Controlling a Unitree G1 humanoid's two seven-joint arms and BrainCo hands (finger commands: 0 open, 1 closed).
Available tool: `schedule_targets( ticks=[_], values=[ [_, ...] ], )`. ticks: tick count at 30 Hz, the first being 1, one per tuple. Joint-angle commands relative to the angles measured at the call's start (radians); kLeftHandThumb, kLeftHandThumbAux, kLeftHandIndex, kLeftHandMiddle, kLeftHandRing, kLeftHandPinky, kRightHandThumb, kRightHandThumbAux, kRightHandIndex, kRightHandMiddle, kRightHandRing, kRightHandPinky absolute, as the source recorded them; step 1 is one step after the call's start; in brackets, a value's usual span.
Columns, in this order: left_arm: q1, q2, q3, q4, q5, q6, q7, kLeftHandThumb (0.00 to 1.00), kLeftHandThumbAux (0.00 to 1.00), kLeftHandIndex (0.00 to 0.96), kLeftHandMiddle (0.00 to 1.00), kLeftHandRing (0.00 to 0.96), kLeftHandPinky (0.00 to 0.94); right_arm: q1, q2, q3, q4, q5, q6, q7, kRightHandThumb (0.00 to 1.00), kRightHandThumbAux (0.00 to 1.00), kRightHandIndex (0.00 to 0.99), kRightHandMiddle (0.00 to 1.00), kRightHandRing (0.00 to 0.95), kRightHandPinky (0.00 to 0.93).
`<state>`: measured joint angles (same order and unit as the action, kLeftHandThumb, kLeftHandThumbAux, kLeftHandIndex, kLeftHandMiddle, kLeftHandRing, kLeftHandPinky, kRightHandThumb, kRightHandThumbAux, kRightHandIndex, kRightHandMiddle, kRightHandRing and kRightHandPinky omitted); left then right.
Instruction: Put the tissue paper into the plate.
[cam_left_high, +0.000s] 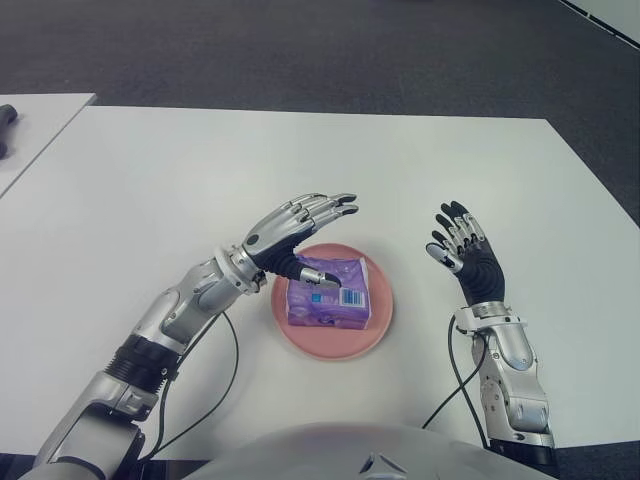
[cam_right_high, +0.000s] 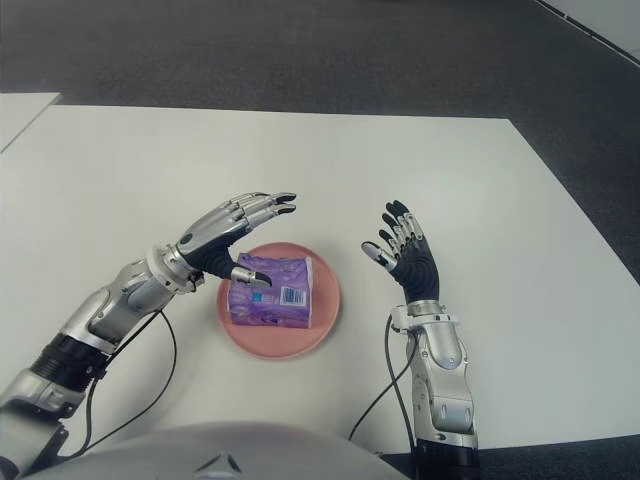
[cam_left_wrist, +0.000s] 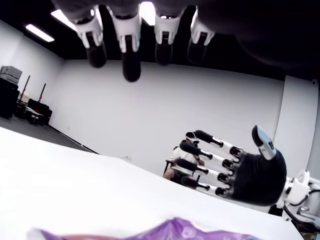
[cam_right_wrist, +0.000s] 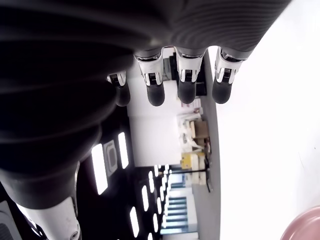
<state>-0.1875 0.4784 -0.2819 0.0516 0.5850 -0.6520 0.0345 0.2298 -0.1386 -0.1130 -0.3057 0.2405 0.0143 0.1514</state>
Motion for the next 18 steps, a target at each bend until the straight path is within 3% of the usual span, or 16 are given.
schedule_targets(
  ticks=[1,10,18],
  values=[
    [-0.009,0.011,0.03,-0.039,-0.07,0.025,-0.063,0.124,0.159,0.0,0.0,0.0,0.0,0.008,0.003,-0.005,0.004,0.002,0.019,0.003,0.0,0.762,0.003,0.0,0.0,0.0],
    [0.06,0.0,0.081,-0.187,-0.225,0.124,-0.164,0.089,0.185,0.0,0.0,0.0,0.0,0.016,0.003,-0.006,-0.007,0.003,0.02,0.004,0.0,0.762,0.003,0.0,0.0,0.0],
    [0.038,0.013,0.139,-0.205,-0.285,0.149,-0.204,0.035,0.245,0.0,0.0,0.0,0.0,0.023,0.005,-0.005,-0.017,0.003,0.023,0.004,0.0,0.762,0.003,0.0,0.0,0.0]
  ],
)
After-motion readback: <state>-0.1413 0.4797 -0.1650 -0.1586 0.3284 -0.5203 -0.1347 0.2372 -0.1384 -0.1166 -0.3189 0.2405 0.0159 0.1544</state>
